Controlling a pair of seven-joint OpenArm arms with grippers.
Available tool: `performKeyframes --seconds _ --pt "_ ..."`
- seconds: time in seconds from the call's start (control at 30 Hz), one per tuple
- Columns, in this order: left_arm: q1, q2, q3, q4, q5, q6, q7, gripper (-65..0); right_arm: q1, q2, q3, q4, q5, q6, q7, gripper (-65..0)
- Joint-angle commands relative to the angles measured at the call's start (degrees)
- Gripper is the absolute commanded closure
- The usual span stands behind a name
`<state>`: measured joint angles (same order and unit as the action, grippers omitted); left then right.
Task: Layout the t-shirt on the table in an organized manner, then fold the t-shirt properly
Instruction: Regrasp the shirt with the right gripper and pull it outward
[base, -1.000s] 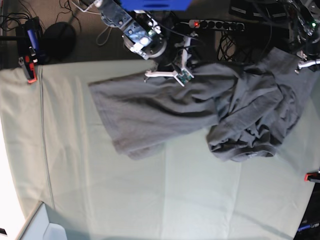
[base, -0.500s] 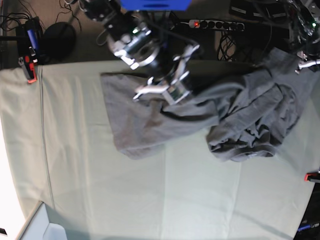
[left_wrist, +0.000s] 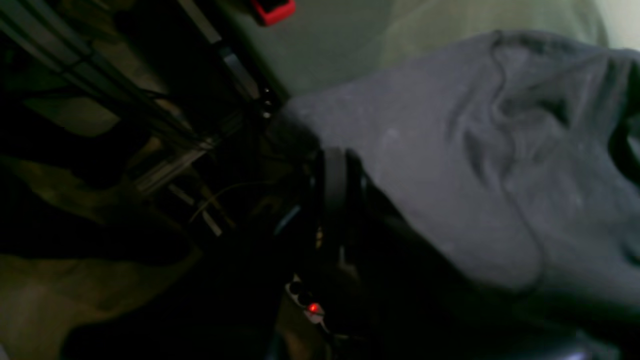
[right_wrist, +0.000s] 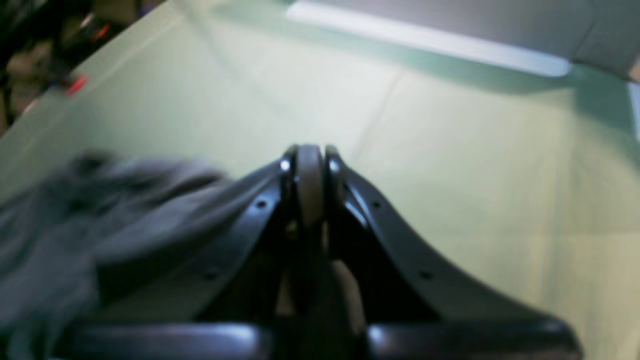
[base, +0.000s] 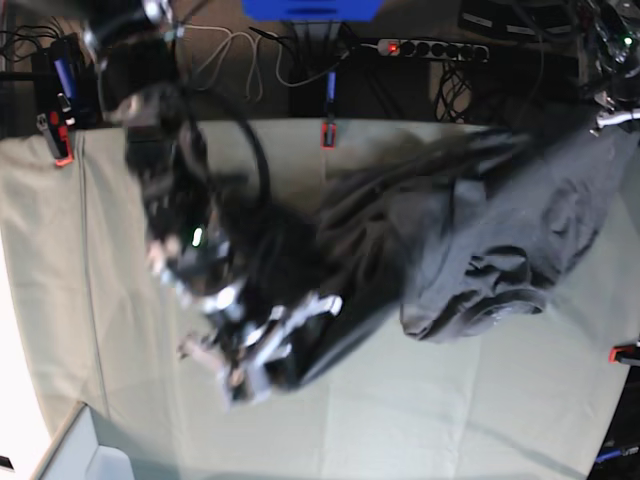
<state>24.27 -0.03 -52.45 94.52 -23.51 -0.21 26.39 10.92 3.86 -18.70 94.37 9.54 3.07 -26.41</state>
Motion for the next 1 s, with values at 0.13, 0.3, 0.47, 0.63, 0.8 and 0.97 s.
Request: performKeyframes --seconds 0.13,0.3,0.47,0.63,0.8,0.97 --pt "1.79 -0.71 -0.08 5.66 -0.01 -0.10 -1.64 -0.1 12.07 0.05 6.52 -10.37 3.51 -0.21 2.37 0.0" --pt "1.53 -0.71 0.01 6.89 -0.01 -0.10 -1.64 -0.1 20.51 -0.21 7.05 -25.31 3.87 -0.21 3.51 0.0" --pt "0.48 -0.71 0.09 6.53 -0.01 -0.10 -1.64 -0.1 21.13 -1.00 6.96 -32.70 3.87 -0.21 2.46 0.0" --pt "-1.20 -0.71 0.09 6.45 -0.01 -0.10 -1.64 -0.1 8.82 -0.74 6.96 -21.62 3.60 -0.13 0.96 -7.4" --pt "-4.10 -1.33 -0.26 7.06 -0.01 -0.10 -1.64 -0.1 -6.21 -0.74 7.05 -10.02 3.87 -0.13 1.49 -19.2" --pt "-8.67 -4.85 -0.35 7.50 -0.45 0.25 -1.64 -0.1 -15.71 -2.41 7.05 -8.61 3.60 -0.13 1.49 -31.5"
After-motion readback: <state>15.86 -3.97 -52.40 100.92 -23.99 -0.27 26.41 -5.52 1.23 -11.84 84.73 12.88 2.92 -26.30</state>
